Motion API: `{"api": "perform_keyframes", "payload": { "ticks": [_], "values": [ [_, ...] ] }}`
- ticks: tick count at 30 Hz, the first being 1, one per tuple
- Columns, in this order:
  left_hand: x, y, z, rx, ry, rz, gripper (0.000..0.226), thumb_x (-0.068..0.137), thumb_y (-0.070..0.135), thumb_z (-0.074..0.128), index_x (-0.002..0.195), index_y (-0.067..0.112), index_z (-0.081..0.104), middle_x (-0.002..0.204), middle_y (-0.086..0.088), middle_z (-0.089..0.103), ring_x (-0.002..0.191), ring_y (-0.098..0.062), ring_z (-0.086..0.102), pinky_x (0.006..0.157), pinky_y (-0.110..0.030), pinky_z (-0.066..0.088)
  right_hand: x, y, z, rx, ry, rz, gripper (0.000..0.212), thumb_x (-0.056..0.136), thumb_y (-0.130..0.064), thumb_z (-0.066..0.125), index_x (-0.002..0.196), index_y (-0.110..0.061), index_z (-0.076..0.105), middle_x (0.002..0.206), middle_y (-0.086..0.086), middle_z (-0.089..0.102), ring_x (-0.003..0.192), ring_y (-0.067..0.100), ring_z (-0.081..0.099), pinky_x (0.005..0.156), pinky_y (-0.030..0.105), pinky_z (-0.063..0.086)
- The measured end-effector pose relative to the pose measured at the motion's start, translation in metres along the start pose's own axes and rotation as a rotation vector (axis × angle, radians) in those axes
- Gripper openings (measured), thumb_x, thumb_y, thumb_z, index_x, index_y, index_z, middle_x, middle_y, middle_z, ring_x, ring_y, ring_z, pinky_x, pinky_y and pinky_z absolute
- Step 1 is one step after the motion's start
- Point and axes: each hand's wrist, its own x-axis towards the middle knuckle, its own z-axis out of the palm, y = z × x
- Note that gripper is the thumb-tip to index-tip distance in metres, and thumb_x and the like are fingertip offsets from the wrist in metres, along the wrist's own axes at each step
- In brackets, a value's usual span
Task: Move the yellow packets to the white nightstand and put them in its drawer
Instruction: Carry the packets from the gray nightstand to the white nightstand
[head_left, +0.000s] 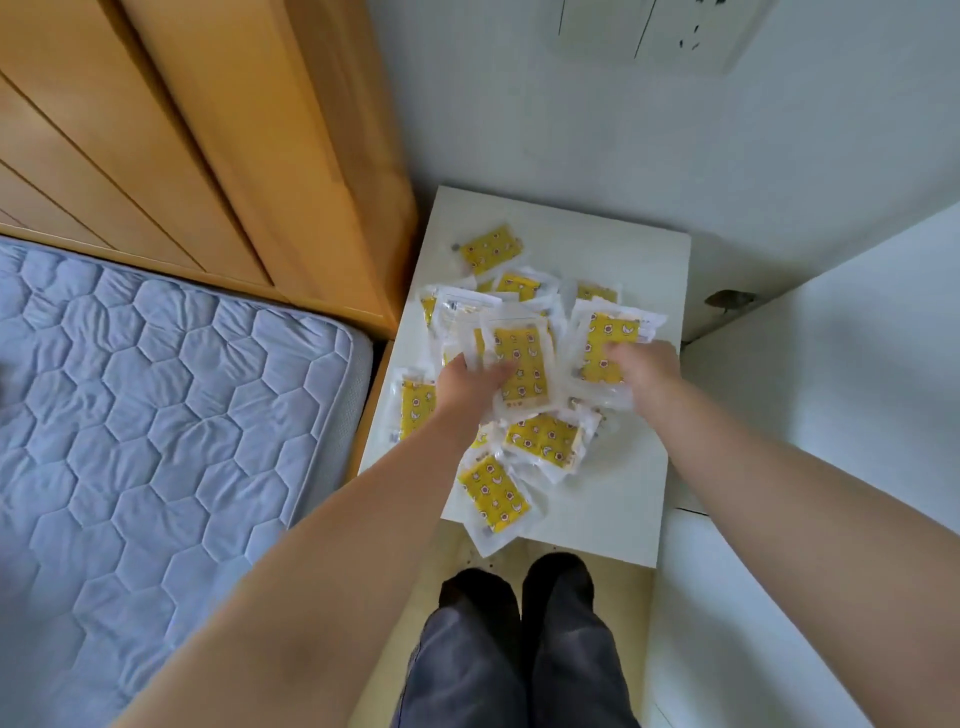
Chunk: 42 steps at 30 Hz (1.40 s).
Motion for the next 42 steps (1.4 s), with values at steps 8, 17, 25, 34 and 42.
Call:
{"api": "perform_keyframes", "payload": {
  "ticks": [8,17,25,34,42],
  "values": [
    [0.043,-0.014,0.03,1.109,-0.069,0.395,0.086,0.093,0.039,0.057,0.151,0.036,-0.005,0.159,-0.005,-0.02,0.146,-0.028,-0.016,0.119,-0.051,0.004,0.06,-0.008,0.029,-0.675,-0.16,-0.361,0.052,0.087,-0.013,0.06,0.136,-0.012,0.043,0.117,0.01,0.054,0.097,0.028,0.058,0.064,0.029,0.043],
    [0.019,-0.002,0.026,1.087,-0.023,0.369,0.069,0.099,0.039,0.043,0.153,0.028,0.0,0.16,-0.005,-0.014,0.147,-0.027,-0.014,0.119,-0.049,0.002,0.035,-0.019,-0.001,-0.771,-0.301,-0.493,0.054,0.091,-0.013,0.055,0.143,-0.011,0.038,0.14,0.01,0.044,0.113,0.022,0.055,0.079,0.024,0.04],
    [-0.057,0.035,0.015,1.034,0.106,0.462,0.068,0.099,0.038,0.044,0.154,0.024,0.006,0.161,-0.003,-0.005,0.148,-0.023,-0.005,0.12,-0.046,0.008,-0.03,-0.054,-0.033,-0.817,-0.336,-0.692,0.047,0.092,-0.017,0.054,0.138,-0.012,0.042,0.139,0.009,0.041,0.121,0.025,0.049,0.097,0.036,0.044],
    [-0.167,0.069,-0.061,0.971,0.419,0.549,0.068,0.098,0.035,0.045,0.153,0.023,0.008,0.161,-0.002,0.0,0.148,-0.022,-0.003,0.12,-0.042,0.007,-0.151,-0.099,-0.014,-0.83,-0.421,-1.102,0.049,0.09,-0.017,0.054,0.137,-0.008,0.044,0.137,0.012,0.043,0.126,0.026,0.043,0.103,0.035,0.037],
    [-0.301,0.035,-0.204,0.906,0.822,0.441,0.071,0.097,0.036,0.047,0.153,0.024,0.005,0.161,-0.002,-0.006,0.148,-0.022,-0.007,0.119,-0.046,0.003,-0.332,-0.085,0.048,-0.818,-0.592,-1.56,0.051,0.094,-0.026,0.053,0.139,-0.007,0.04,0.14,0.009,0.038,0.129,0.024,0.037,0.106,0.033,0.033]
  ]
}}
